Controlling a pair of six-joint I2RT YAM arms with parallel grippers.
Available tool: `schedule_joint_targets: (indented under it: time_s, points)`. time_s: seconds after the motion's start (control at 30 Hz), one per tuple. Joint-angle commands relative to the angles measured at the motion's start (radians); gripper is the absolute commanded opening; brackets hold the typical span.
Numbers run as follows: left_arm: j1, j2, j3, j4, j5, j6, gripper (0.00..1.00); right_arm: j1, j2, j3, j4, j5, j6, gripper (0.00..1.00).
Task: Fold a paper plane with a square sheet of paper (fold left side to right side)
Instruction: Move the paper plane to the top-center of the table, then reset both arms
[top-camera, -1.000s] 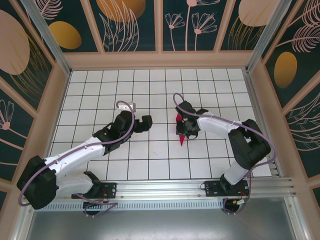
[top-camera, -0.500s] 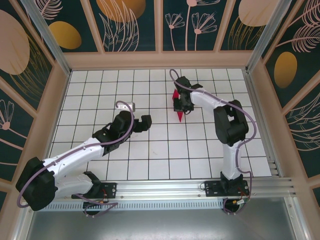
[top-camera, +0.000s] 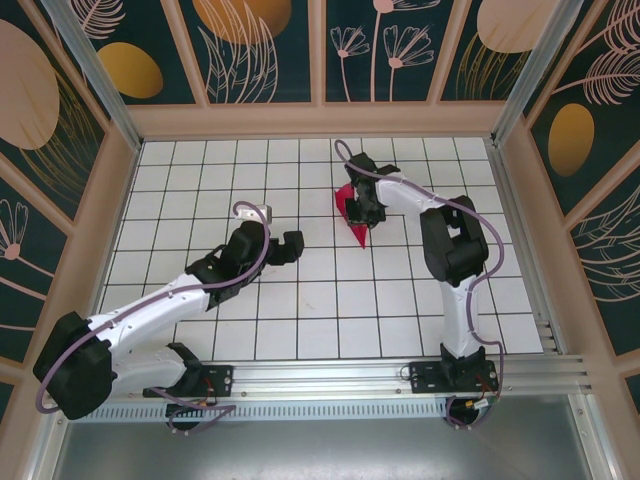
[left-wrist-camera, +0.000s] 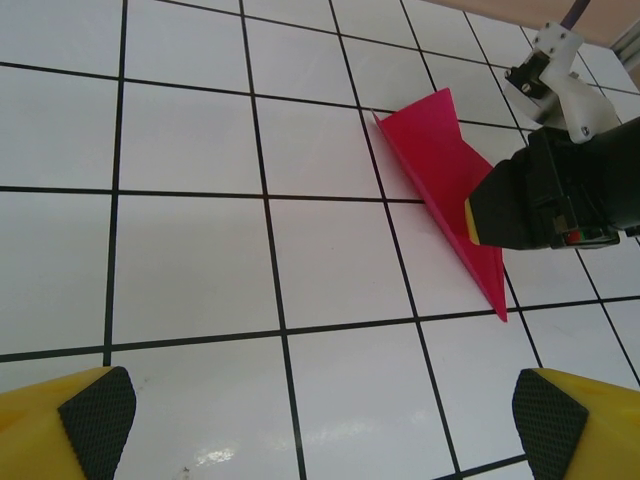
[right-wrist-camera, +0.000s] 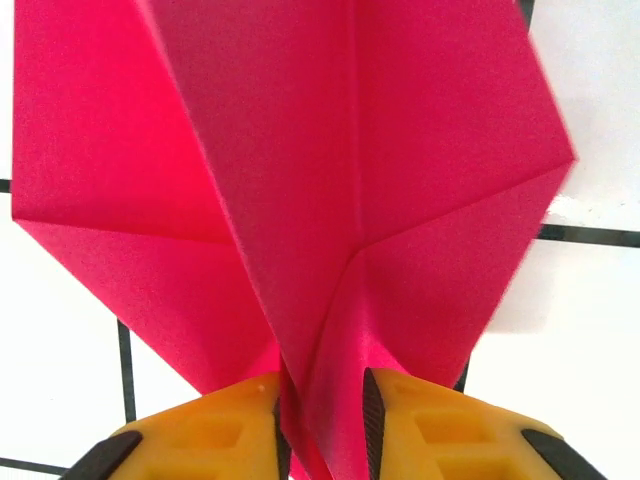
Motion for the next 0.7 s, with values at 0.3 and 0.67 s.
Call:
schedule_joint_targets:
  time_s: [0.3, 0.67]
  points:
    - [0.076, -0.032, 0.101, -0.031, 0.002, 0.045, 0.98, -0.002, -0.421, -0.148, -0.017, 0.105, -0.003, 0.49]
    - [0.236, -0.167, -0.124, 0.306, -0.556, 0.294, 0.99, -0.233, -1.020, -0.859, 0.574, 0.305, -0.002, 0.99]
